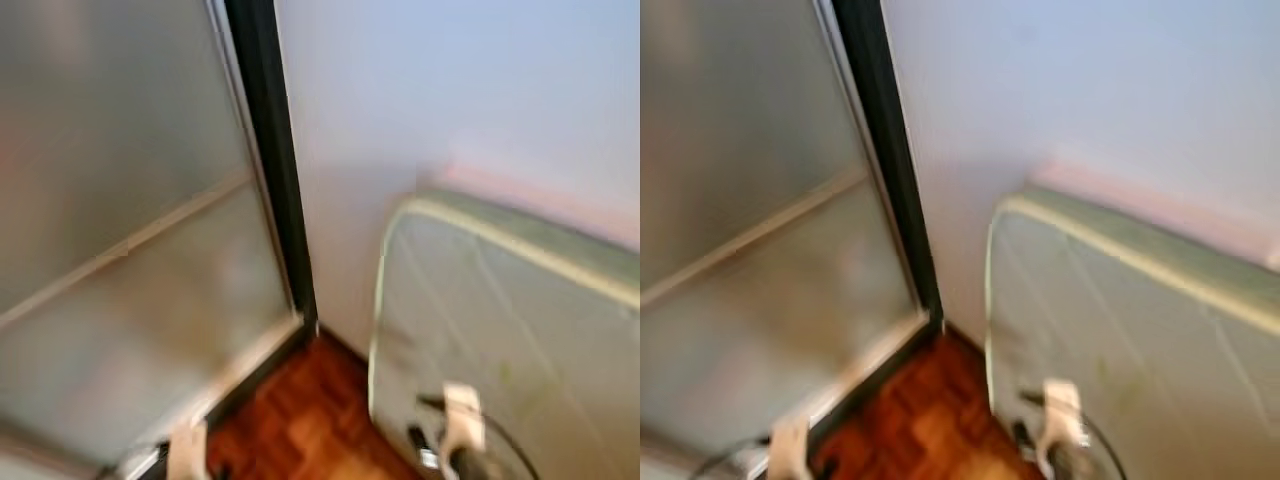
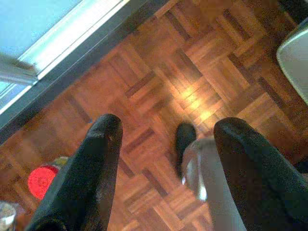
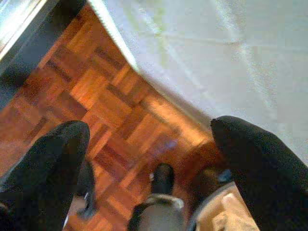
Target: Clean up the room
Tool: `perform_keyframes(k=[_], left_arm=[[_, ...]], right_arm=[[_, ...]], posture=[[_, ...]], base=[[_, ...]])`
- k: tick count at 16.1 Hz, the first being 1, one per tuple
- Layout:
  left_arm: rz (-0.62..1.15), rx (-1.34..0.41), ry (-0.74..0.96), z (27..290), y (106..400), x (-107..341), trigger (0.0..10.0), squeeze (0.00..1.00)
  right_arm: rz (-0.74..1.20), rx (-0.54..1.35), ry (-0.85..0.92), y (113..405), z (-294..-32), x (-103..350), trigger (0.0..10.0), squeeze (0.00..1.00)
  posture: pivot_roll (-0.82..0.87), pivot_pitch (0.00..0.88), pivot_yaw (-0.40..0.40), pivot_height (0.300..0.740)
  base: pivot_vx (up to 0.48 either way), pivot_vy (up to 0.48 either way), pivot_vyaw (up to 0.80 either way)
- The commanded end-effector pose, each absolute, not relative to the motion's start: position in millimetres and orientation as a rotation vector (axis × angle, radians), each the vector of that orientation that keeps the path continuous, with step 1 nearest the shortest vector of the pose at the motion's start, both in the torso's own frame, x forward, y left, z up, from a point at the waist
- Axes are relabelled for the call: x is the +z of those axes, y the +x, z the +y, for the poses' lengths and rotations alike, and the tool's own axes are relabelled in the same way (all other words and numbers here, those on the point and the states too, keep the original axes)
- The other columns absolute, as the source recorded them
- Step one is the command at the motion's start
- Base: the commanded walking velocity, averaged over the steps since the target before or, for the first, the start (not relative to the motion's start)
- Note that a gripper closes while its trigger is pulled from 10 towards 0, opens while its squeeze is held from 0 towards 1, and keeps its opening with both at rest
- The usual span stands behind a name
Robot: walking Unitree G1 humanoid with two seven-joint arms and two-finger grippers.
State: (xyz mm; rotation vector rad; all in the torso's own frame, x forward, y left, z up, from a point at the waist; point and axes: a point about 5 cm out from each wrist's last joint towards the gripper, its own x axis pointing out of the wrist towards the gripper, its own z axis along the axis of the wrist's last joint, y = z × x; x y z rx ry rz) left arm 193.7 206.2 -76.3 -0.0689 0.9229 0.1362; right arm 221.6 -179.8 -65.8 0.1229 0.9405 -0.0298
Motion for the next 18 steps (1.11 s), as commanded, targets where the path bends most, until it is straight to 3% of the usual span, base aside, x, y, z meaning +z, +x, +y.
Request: perform_keyframes(k=[1, 18], left_arm=[[0.936, 0.154, -0.046, 215.5, 191.2, -76.0, 10.0, 0.0], [0.937, 0.151, -0.048, 215.3, 191.3, -76.0, 10.0, 0.0]], right_arm=[[0.935, -0.017, 0.149, 224.1, -170.0, -65.2, 10.0, 0.0], [0.935, -0.012, 0.153, 224.1, -169.7, -65.3, 10.0, 0.0]], posture=[[0.02, 0.0, 0.057, 0.735], [0.02, 0.0, 0.057, 0.735]], base=[[-0.262, 0.0, 0.0], [-0.238, 0.0, 0.0]])
